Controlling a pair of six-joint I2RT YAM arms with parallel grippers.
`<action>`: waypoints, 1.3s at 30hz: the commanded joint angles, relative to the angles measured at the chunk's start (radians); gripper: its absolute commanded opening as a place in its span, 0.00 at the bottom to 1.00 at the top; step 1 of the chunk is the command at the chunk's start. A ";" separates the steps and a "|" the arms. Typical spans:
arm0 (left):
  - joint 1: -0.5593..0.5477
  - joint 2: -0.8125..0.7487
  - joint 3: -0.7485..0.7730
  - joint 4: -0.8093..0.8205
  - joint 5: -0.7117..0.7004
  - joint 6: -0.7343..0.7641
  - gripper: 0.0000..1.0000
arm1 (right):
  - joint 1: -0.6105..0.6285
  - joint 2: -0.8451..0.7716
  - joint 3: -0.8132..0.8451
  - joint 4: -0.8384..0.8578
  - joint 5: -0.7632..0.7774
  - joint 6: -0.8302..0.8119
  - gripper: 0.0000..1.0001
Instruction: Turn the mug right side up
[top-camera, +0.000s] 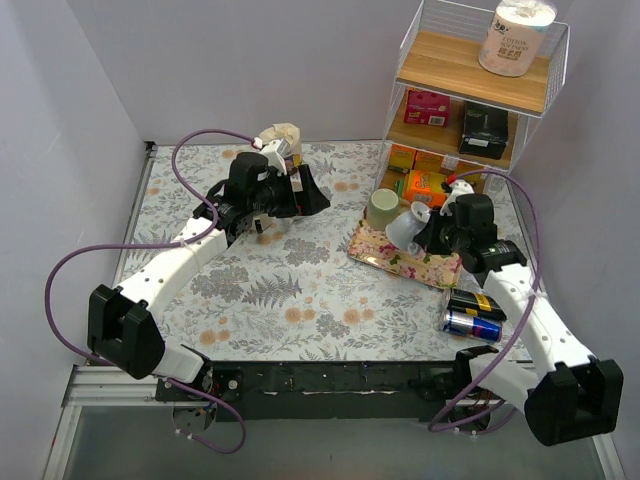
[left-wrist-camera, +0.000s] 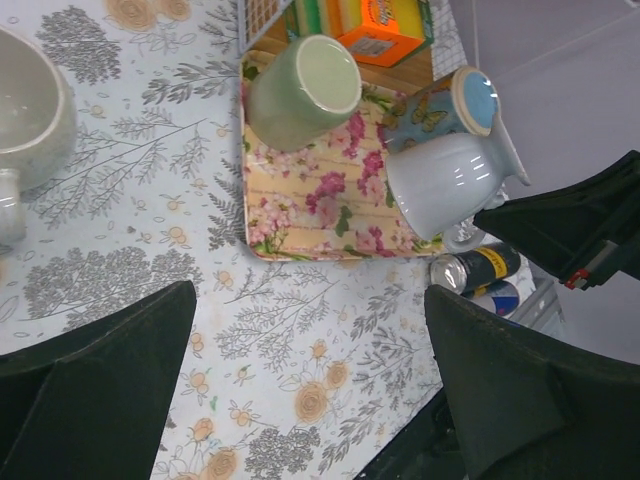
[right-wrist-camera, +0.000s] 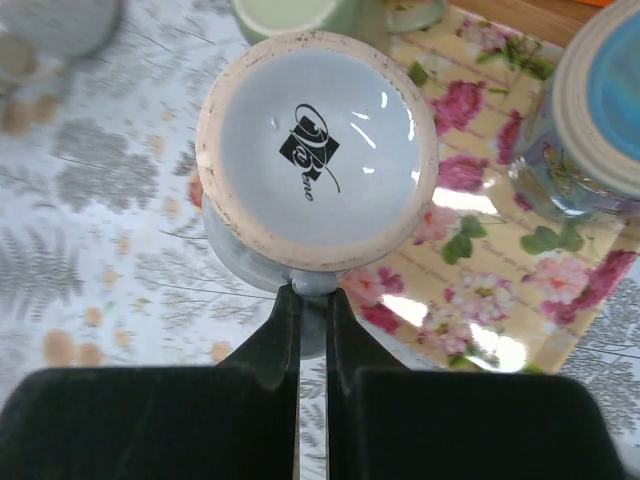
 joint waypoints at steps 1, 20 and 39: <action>-0.003 -0.056 -0.002 0.053 0.130 -0.050 0.98 | 0.000 -0.110 0.111 0.040 -0.139 0.204 0.01; -0.046 -0.105 -0.265 0.985 0.533 -0.605 0.98 | 0.019 -0.199 0.122 0.661 -0.311 0.814 0.01; -0.078 -0.112 -0.240 0.981 0.255 -0.607 0.91 | 0.415 -0.126 0.060 0.965 0.126 0.870 0.01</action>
